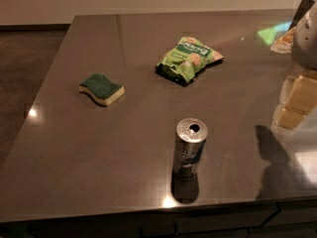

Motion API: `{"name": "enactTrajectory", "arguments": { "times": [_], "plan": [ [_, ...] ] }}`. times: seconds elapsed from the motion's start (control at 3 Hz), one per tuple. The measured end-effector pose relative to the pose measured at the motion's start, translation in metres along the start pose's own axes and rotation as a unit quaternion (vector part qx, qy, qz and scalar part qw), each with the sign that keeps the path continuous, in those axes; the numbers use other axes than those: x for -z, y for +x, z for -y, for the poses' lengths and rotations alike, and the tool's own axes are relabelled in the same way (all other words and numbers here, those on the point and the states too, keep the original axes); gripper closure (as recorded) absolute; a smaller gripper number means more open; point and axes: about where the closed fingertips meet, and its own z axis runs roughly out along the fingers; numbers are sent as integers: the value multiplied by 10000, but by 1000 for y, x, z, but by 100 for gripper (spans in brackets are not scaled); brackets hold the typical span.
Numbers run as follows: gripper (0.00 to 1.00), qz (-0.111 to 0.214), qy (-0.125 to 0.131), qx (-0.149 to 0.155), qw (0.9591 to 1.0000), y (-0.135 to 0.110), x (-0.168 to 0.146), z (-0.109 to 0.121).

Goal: Move redbull can near sponge

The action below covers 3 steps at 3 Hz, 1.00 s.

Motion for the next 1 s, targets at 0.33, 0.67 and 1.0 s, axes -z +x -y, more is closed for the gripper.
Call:
{"name": "enactTrajectory", "arguments": {
  "times": [0.33,0.67,1.0],
  "plan": [
    [0,0,1,0,10000,0,0,0],
    [0,136,-29,140,9998,-13,-4,2],
    [0,502,-180,369,9979,-44,-15,0]
  ]
}}
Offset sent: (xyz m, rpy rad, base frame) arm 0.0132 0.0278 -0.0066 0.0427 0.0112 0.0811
